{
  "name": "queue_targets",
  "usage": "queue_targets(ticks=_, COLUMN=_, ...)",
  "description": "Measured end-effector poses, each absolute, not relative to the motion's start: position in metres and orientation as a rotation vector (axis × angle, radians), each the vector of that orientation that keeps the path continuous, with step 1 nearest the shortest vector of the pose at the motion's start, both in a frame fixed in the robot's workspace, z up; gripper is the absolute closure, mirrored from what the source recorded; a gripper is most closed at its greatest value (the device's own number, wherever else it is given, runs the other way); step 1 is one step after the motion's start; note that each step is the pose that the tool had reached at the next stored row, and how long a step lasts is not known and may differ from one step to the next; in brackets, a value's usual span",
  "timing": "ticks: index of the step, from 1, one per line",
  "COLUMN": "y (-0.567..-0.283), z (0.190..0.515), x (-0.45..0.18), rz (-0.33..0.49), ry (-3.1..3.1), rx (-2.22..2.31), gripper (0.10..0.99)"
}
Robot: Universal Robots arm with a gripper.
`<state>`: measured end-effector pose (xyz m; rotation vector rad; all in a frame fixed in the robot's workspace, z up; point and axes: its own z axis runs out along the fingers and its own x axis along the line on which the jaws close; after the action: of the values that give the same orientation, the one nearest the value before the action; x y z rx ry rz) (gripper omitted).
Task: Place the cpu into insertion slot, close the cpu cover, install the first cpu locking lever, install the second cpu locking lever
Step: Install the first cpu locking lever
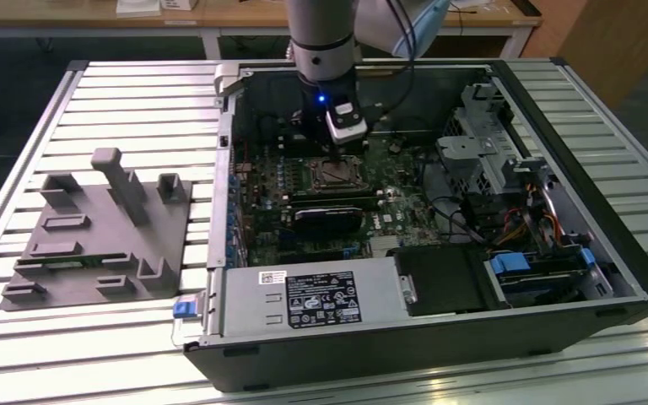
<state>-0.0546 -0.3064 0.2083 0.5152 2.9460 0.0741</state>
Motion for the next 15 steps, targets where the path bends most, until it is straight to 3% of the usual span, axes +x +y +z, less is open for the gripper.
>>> queue_targets(ticks=15, y=-0.318, z=0.208, x=-0.053, rz=0.05, ry=2.962, rx=0.518, gripper=0.98)
